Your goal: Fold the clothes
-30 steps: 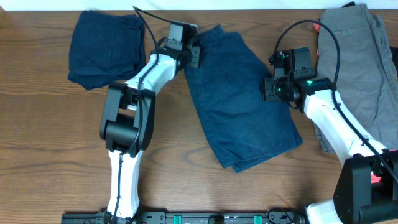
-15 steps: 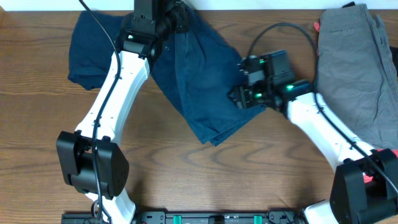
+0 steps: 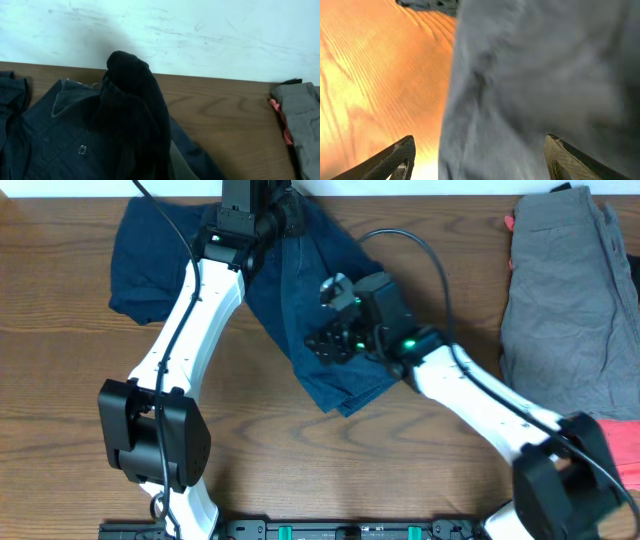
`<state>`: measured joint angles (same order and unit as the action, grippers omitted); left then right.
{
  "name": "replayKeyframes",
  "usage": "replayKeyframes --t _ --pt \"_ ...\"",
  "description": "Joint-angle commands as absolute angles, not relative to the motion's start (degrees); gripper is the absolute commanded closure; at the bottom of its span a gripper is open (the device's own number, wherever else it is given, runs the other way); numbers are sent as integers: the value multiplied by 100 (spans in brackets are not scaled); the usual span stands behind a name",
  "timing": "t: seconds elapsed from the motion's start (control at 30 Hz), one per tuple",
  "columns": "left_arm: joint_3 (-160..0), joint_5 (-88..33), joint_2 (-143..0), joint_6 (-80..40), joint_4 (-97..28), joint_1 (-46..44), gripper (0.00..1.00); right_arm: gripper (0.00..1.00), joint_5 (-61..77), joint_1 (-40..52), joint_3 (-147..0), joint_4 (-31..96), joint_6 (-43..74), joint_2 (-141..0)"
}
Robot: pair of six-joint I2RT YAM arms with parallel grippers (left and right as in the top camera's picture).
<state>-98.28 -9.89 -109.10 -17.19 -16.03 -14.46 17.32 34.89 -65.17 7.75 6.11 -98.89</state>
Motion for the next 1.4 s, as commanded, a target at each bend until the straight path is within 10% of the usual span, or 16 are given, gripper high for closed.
replayKeyframes --t 0.0,0.33,0.83,1.37 --pt "-9839 -939 -10875 -1911 -1566 -1433 94 20 1500 3721 -6567 346 939 -10396" --pt "-9839 -932 -10691 -2198 -1581 -1431 94 20 -150 4248 -6567 -1116 1737 -10884" --pt "-9839 -519 -9500 -2324 -1756 -1372 94 93 -685 4071 -6567 -541 2622 -10969" --pt "-9839 -357 -9279 -2320 -2163 -1116 94 99 259 3030 -6567 1229 2080 -10304"
